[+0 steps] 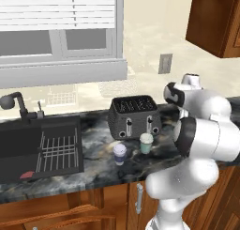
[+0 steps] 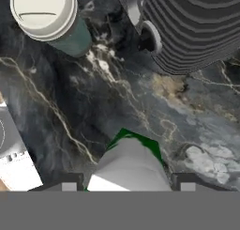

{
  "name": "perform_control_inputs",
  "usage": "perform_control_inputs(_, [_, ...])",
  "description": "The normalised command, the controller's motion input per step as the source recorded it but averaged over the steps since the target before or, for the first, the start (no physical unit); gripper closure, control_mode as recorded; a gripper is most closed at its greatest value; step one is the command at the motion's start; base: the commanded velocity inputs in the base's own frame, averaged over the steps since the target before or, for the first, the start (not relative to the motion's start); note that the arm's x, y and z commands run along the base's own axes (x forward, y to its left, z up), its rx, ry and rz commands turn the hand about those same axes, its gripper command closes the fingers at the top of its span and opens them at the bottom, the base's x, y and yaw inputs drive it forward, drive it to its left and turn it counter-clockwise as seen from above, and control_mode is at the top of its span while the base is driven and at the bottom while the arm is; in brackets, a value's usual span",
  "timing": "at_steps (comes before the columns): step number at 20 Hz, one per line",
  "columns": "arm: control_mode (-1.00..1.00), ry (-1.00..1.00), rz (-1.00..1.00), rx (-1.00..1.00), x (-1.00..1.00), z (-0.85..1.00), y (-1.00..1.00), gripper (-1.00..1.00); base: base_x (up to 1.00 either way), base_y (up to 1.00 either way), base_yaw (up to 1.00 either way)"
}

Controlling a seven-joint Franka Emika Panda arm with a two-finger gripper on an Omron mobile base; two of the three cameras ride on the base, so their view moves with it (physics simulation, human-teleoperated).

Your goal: Move the drinks to the dining counter.

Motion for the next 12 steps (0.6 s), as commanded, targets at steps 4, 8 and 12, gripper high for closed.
perform_control_inputs(4, [-1.00,0.00,-0.10,-0.02,-0.51,0.71,0.05,1.00,0.00,0.00,0.00])
perform_control_inputs(8, [-1.00,0.05,-0.13,0.00,-0.46,0.84,-0.02,1.00,0.00,0.00,0.00])
perform_control_inputs(12, [-1.00,0.09,-0.10,0.00,-0.27,0.92,0.00,1.00,0.00,0.00,0.00])
